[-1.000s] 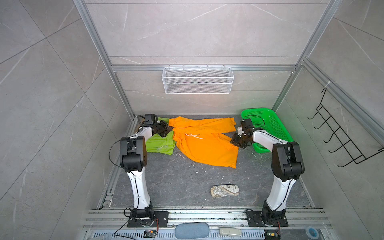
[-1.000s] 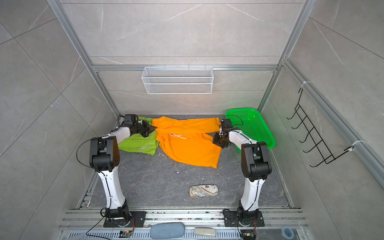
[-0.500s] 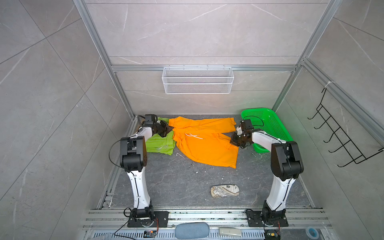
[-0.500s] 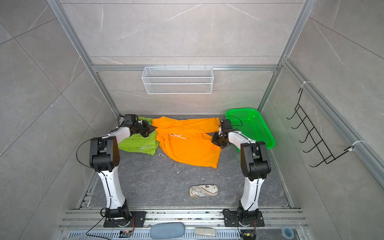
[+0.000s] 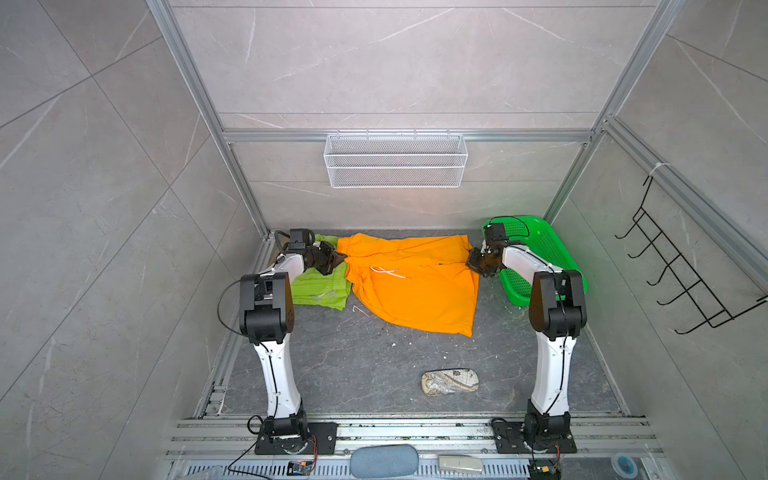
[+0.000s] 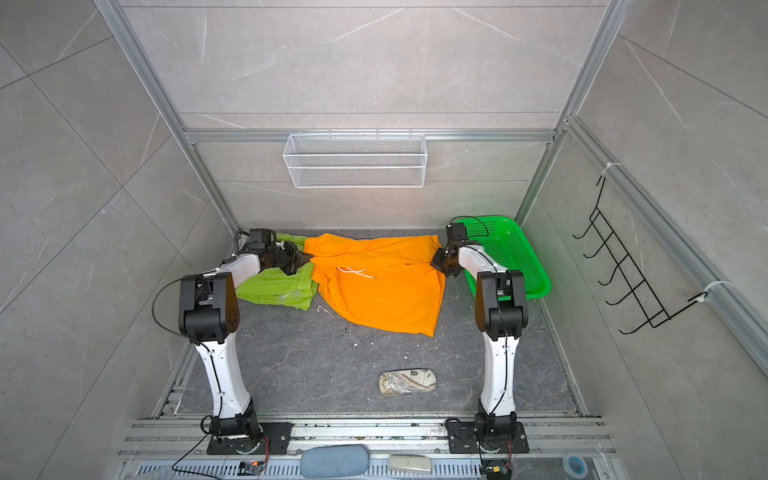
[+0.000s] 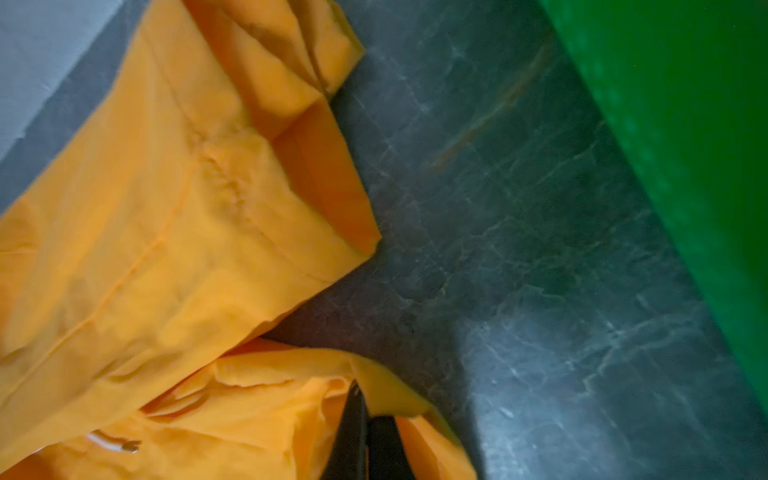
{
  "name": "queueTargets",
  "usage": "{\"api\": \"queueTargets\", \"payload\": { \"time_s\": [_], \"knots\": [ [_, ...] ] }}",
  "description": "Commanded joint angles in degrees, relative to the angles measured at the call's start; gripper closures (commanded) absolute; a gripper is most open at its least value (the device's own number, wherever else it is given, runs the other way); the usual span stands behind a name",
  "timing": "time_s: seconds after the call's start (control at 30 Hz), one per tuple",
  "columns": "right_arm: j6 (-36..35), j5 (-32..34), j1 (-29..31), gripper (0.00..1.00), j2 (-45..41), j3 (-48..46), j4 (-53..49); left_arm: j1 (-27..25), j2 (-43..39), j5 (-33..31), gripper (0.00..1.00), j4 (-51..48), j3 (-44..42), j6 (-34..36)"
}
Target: Fold and stack the shorts
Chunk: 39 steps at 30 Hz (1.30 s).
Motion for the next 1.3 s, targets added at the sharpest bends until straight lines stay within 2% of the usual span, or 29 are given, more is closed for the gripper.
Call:
{"api": "queueTargets", "payload": {
  "time_s": [0.0,0.23,0.27,0.33,0.43,0.53,0.73,0.9,1.0,1.13,1.27],
  "knots": [
    [-1.5,6.3,0.0,1.0,2.6,2.7,-3.6,1.3,-2.0,0.9,1.0,-0.8,1.2,1.4],
    [-2.7,11.9,0.1,0.96,4.6,5.2,-4.3,1.9,-2.0,0.9,1.0,-1.0,1.7,1.5],
    [-2.8,12.0,0.1,0.93,5.0,5.6,-4.5,1.9,-2.0,0.9,1.0,-1.0,1.6,1.4],
    [-2.9,11.4,0.1,0.83,5.1,6.1,-4.7,1.9,-2.0,0.9,1.0,-1.0,1.6,1.5],
    [-3.2,11.6,0.3,0.73,3.7,6.1,-5.0,1.9,-2.0,0.9,1.0,-1.1,1.6,1.5],
    [-3.3,9.9,0.6,0.56,0.7,5.4,-4.4,2.0,-2.1,0.9,1.0,-1.3,1.7,1.4],
    [-1.2,4.7,1.0,0.37,-4.8,3.8,-1.6,2.0,-2.8,1.3,1.0,-1.0,2.3,1.5],
    [-0.8,0.6,1.0,0.16,-0.2,10.6,-2.1,1.9,-3.2,1.4,1.0,-1.6,2.4,1.8],
    [-1.1,-2.7,1.0,0.07,4.7,16.6,-2.5,1.9,-3.1,1.7,1.0,-1.6,2.2,1.9],
    [-3.0,-4.1,1.0,0.01,11.2,25.6,-5.4,1.9,-2.7,2.5,1.0,-2.1,2.6,2.6],
    [-4.3,-5.2,1.0,0.01,16.2,32.2,-7.7,2.0,-2.4,2.8,1.0,-3.7,2.9,4.1]
  ]
}}
